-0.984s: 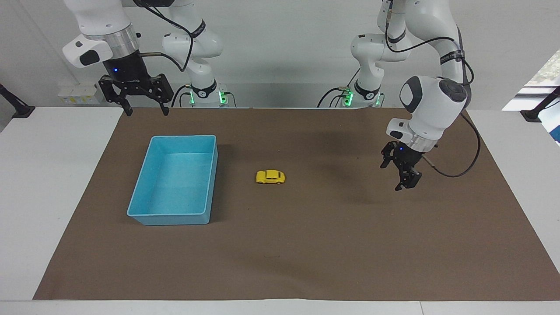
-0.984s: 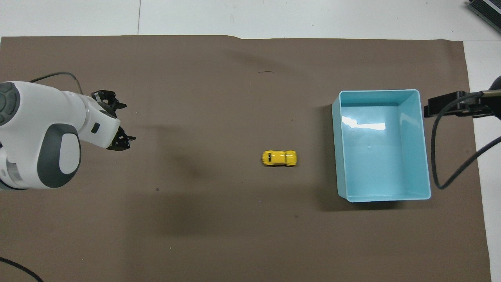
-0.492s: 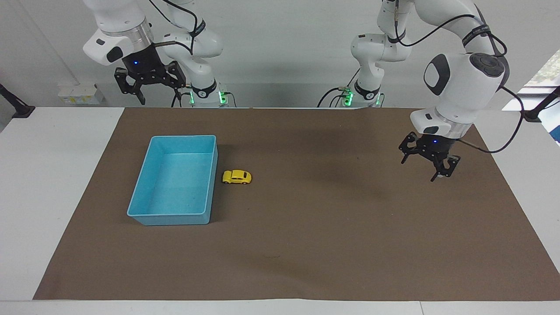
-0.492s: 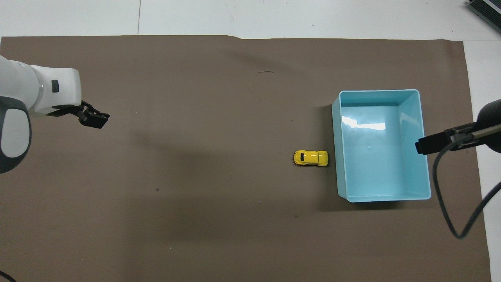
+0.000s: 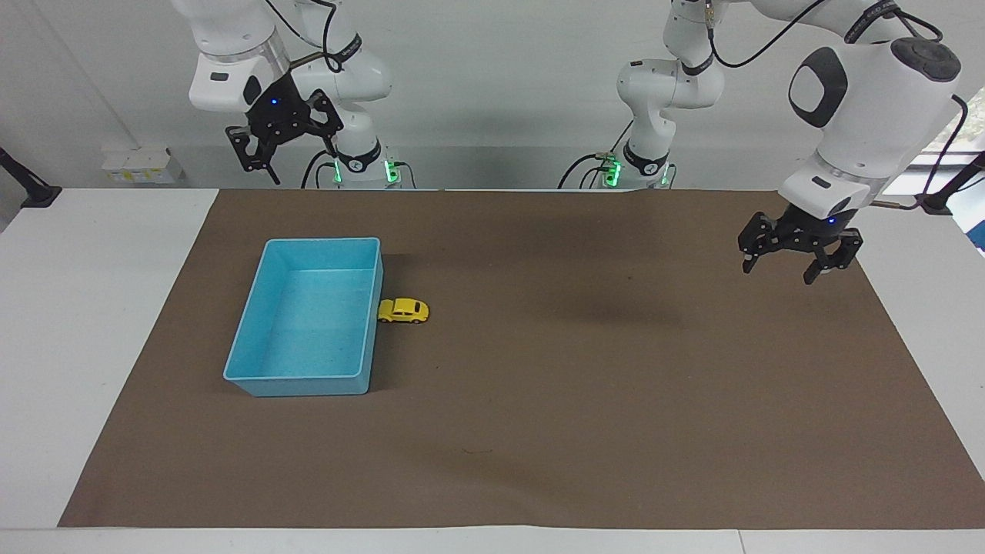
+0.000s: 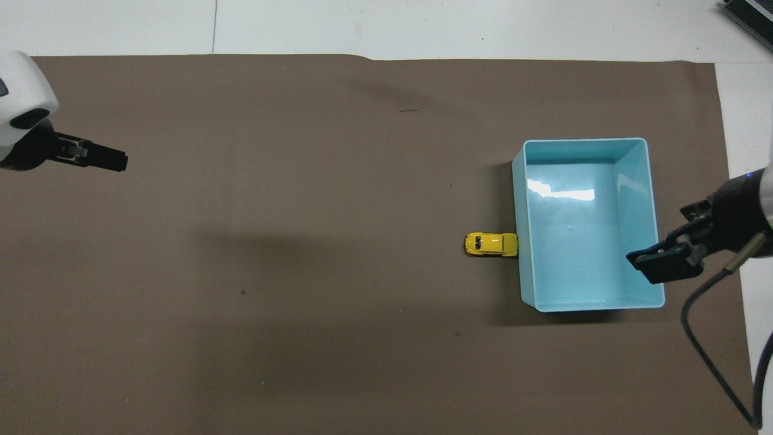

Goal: Wind up and store yellow beetle car
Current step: 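Retract the left gripper while the right gripper reaches toward the car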

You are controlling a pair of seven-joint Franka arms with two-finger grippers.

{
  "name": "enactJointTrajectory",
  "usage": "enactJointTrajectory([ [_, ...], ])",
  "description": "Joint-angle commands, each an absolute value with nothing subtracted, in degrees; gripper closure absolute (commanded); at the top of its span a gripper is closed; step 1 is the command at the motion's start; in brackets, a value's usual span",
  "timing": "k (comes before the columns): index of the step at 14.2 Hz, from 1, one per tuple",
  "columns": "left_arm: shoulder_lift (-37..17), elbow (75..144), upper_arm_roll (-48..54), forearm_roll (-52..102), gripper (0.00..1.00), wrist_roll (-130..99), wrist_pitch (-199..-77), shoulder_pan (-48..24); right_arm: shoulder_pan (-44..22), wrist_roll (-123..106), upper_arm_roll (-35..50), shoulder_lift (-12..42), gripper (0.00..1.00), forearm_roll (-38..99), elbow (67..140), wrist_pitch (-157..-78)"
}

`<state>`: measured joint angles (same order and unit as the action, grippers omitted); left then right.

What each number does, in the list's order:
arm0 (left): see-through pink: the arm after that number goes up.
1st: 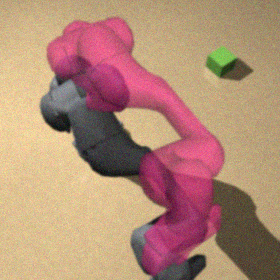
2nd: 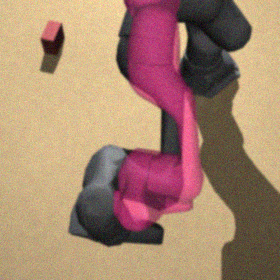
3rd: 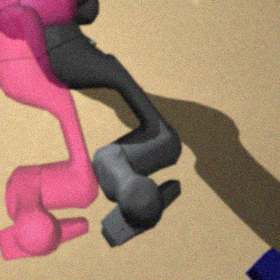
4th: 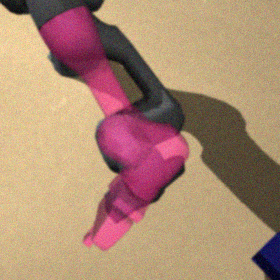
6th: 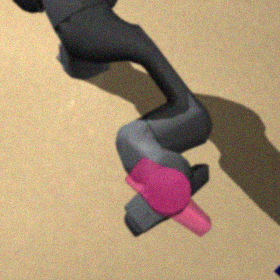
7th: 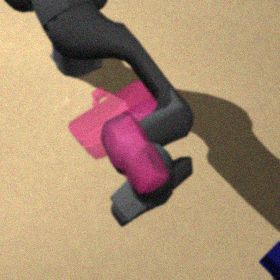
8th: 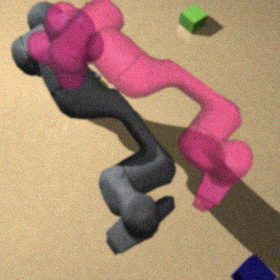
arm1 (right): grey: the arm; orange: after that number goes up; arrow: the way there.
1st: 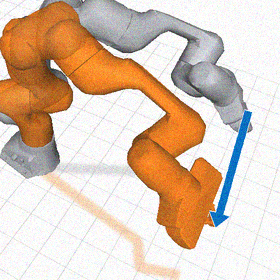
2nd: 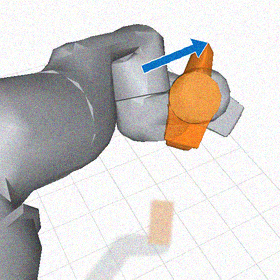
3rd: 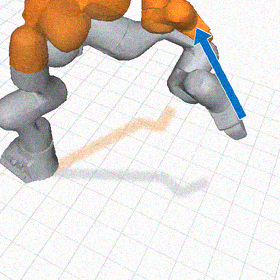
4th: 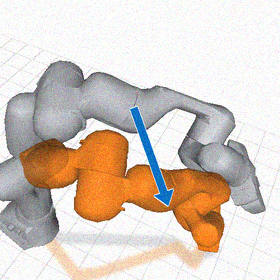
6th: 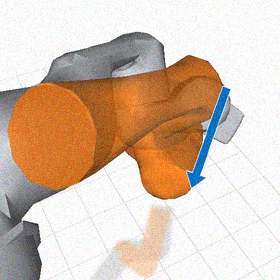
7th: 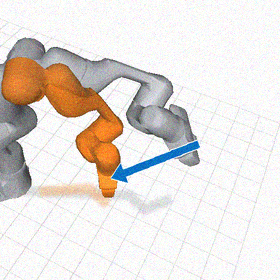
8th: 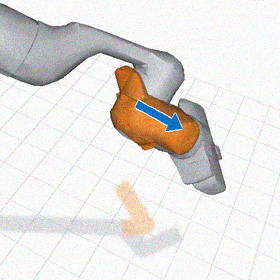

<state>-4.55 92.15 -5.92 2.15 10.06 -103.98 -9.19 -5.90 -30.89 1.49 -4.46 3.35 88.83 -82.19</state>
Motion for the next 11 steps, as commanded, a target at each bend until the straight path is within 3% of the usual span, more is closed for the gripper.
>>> enactJointTrajectory([
  [1,-1.2,91.1,-5.1,0.9,0.00,4.0,-97.3,-9.8,-6.9,-37.9,1.8,-5.9,0.00,3.6,91.8,-85.4],
  [4,0.4,90.8,-5.3,0.6,0.00,4.5,-92.0,-9.8,-9.6,-42.2,1.8,-5.8,0.00,3.4,94.7,-89.4],
  [8,-0.8,84.8,-5.0,0.7,0.00,4.4,-83.9,-9.1,-12.0,-45.2,1.8,-5.0,0.00,3.4,99.8,-94.2],
  [11,0.8,87.9,-5.2,0.8,0.00,5.4,-86.4,-9.1,-12.0,-52.8,1.9,-4.4,0.00,3.4,105.3,-99.7],
])
